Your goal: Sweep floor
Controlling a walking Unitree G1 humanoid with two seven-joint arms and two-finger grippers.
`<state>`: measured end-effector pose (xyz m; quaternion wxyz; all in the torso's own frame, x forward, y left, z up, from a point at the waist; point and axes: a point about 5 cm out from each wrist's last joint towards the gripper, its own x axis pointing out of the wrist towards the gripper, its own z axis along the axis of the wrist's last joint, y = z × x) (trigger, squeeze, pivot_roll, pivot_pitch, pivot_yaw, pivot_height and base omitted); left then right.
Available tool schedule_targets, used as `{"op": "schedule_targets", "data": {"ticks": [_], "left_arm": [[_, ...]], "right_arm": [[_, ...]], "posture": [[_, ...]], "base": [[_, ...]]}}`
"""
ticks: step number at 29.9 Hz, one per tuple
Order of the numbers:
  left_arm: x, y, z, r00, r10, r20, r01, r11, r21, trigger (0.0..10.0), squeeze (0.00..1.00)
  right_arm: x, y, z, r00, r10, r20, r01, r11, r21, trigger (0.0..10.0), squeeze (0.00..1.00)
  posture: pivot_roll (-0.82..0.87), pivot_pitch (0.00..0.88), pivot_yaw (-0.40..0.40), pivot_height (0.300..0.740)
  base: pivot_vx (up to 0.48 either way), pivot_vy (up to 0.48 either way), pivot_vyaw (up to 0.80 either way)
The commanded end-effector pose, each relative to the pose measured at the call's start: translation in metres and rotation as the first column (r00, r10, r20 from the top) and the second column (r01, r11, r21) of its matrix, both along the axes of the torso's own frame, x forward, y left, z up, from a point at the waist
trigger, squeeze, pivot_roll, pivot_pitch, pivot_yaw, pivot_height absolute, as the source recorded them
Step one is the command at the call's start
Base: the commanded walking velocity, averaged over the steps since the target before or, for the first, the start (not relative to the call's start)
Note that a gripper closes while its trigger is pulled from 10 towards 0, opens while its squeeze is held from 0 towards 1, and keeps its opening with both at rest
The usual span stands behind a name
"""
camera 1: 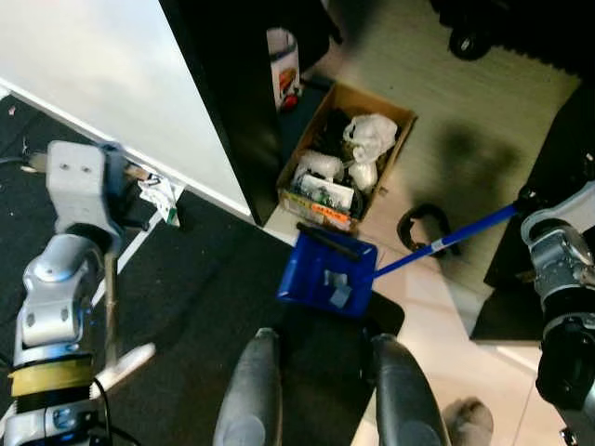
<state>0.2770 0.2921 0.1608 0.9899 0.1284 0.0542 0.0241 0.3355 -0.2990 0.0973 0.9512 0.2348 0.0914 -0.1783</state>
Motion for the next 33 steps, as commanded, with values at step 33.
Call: {"op": "schedule_targets", "data": {"ticks": [33], "left_arm": [[-0.032, -0.018, -0.062, 0.988, 0.047, -0.144, -0.059, 0.995, -0.082, 10.0, 0.00]], "right_arm": [[0.057, 0.014, 0.123, 0.925, -0.161, 0.345, 0.125, 0.984, 0.126, 10.0, 0.00]], "posture": [[0.06, 0.069, -0.042, 0.731]], "base": [[0.000, 0.000, 0.00]]}}
